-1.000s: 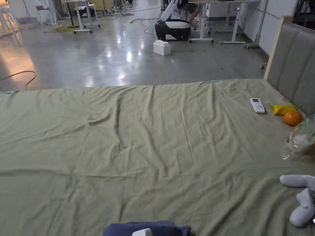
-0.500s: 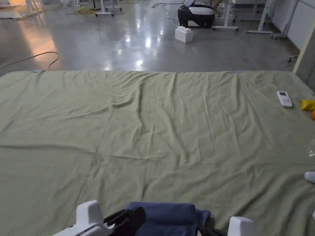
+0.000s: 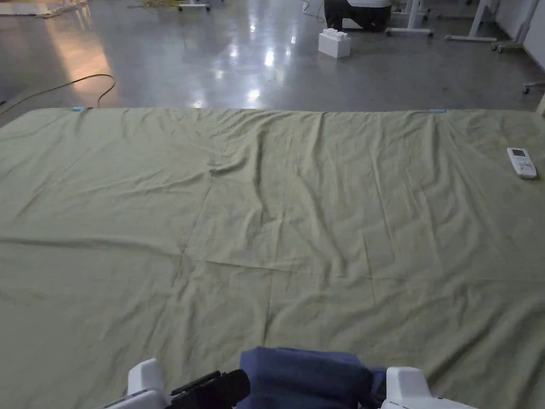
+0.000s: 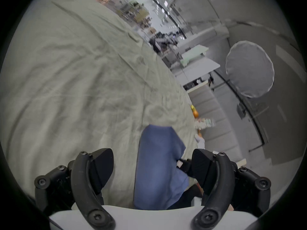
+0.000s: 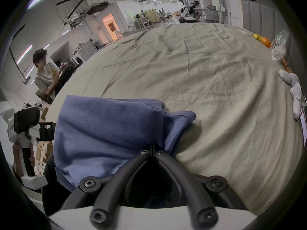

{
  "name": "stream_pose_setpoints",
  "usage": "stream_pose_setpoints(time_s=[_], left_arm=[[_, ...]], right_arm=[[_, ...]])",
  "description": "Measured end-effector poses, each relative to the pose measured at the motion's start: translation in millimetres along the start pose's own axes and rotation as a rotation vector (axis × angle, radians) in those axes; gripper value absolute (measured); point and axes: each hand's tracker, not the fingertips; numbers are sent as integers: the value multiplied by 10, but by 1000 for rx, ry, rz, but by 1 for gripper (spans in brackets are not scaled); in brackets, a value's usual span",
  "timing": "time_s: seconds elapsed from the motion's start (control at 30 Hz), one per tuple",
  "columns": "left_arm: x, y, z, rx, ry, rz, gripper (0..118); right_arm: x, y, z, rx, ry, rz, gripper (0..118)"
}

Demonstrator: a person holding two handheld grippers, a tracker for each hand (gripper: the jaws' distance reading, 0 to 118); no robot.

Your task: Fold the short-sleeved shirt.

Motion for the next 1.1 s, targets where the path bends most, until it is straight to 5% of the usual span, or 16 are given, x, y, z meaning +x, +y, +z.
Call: stream_pose_setpoints(time_s=[0.17,0.2,0.27,0.3,0.33,0.4,0.5,0.6,0.7,0.93,1.1], left_arm=[[177,-121,-455,-111,-64,-26,95],[198,-168,-519,-114,-65,-20,87],[156,-209,-630,-143,-115,25,50],[210,-237,-696,-146,-50,22,34],[265,-268,-737,-139,85,-68,32],[341,-287,-719,-139,36,-63,32],[260,-232,-637,-126,5,35,30],[158,-68,-361,-66,-129,187,28],[251,257,245,-19,-165,122,27],[-525,1569,1598,10,234,-43,27],[-1051,2049,1961,69,461,17,28]], right_arm=[[37,-57,-17,18,9,-36,2],[50,-74,-36,20,9,-45,2],[49,-92,-42,26,8,-38,2],[48,-102,-47,29,6,-32,2],[43,-100,-44,31,6,-30,2],[48,-106,-45,36,8,-44,2],[-2,-12,60,-13,7,-213,2],[-180,44,355,93,69,-154,2],[-299,60,687,163,144,-164,2],[-394,44,1012,185,169,-224,2],[-514,68,830,171,211,-236,2]])
